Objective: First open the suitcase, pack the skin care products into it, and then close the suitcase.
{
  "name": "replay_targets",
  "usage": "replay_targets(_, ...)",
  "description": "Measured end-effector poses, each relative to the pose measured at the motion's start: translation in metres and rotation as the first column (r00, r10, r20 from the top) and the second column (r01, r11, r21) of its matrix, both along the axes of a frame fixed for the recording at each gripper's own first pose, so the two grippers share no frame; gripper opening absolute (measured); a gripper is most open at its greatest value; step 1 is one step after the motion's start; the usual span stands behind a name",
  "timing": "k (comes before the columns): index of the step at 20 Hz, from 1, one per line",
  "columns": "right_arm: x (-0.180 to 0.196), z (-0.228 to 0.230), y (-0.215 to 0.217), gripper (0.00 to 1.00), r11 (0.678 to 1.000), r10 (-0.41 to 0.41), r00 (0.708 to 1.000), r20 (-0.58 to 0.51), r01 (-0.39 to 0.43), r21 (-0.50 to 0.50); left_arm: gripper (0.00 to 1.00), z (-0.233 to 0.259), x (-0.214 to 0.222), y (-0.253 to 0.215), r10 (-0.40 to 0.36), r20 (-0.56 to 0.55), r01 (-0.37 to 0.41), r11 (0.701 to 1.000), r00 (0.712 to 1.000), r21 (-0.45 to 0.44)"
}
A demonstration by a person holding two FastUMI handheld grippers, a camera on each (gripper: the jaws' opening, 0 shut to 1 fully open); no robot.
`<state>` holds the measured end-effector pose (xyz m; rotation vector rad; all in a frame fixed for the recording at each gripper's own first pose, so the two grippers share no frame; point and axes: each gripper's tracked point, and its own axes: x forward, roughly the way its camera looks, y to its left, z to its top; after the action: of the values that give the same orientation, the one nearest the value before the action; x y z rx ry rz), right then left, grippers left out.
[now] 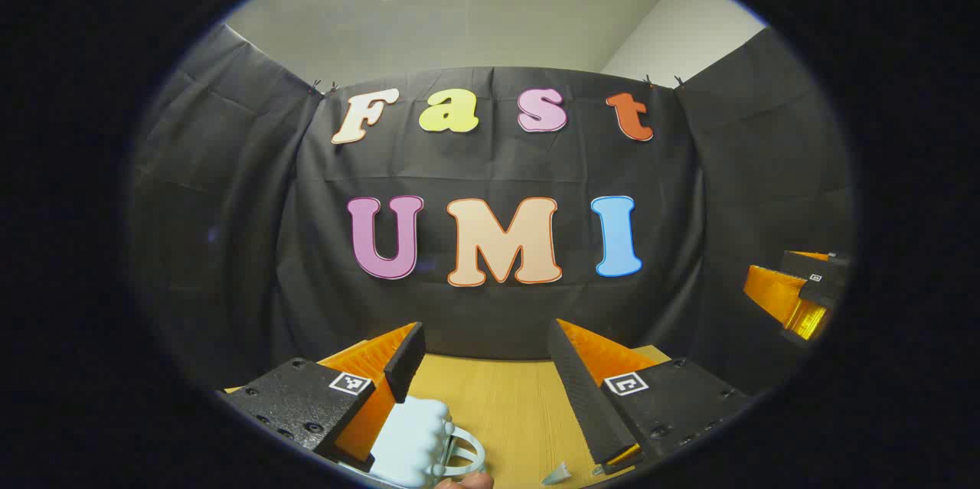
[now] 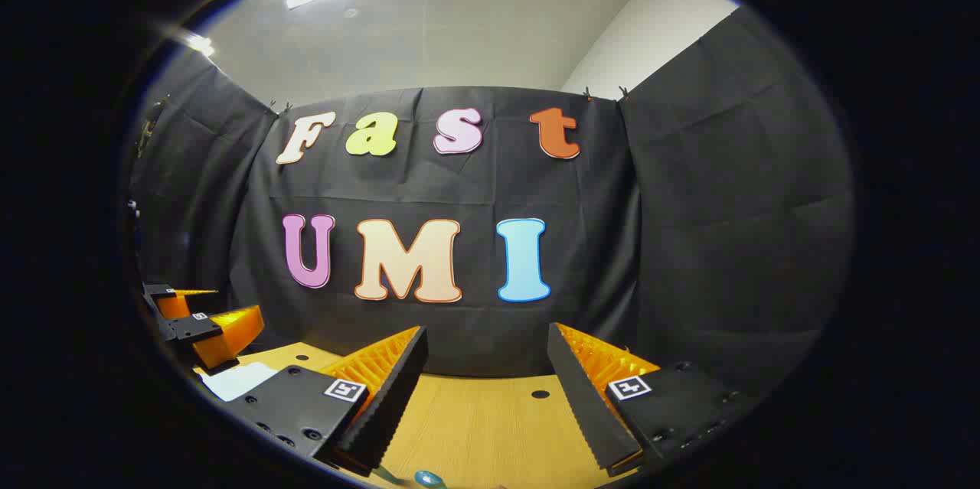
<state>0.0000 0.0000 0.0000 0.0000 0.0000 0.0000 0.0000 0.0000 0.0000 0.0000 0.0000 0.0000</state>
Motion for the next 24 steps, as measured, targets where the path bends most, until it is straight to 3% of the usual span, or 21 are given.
replay_targets(9, 0.016, -0.017, -0.007, 0.98, 0.996, 0.084, 0.996, 0.001, -0.084, 0.002, 0.92, -0.024, 0.007, -0.016, 0.028, -0.043, -0.028, 1.000, 0.999, 0.008)
replay_targets(14, 0.030, -0.041, -0.015, 0.98, 0.993, 0.115, 0.993, -0.036, -0.114, 0.020, 0.95, -0.077, 0.009, -0.002, 0.089, -0.156, -0.089, 0.996, 0.984, 0.007)
replay_targets(18, 0.044, -0.052, -0.026, 1.00, 0.998, 0.058, 0.996, -0.061, -0.058, -0.004, 0.95, -0.146, 0.016, 0.008, 0.066, -0.323, -0.065, 0.998, 0.944, 0.013)
replay_targets(24, 0.052, -0.079, -0.018, 0.99, 0.999, 0.001, 0.991, -0.132, -0.005, -0.032, 0.96, -0.235, 0.018, 0.001, -0.029, -0.572, 0.001, 0.999, 0.820, -0.050)
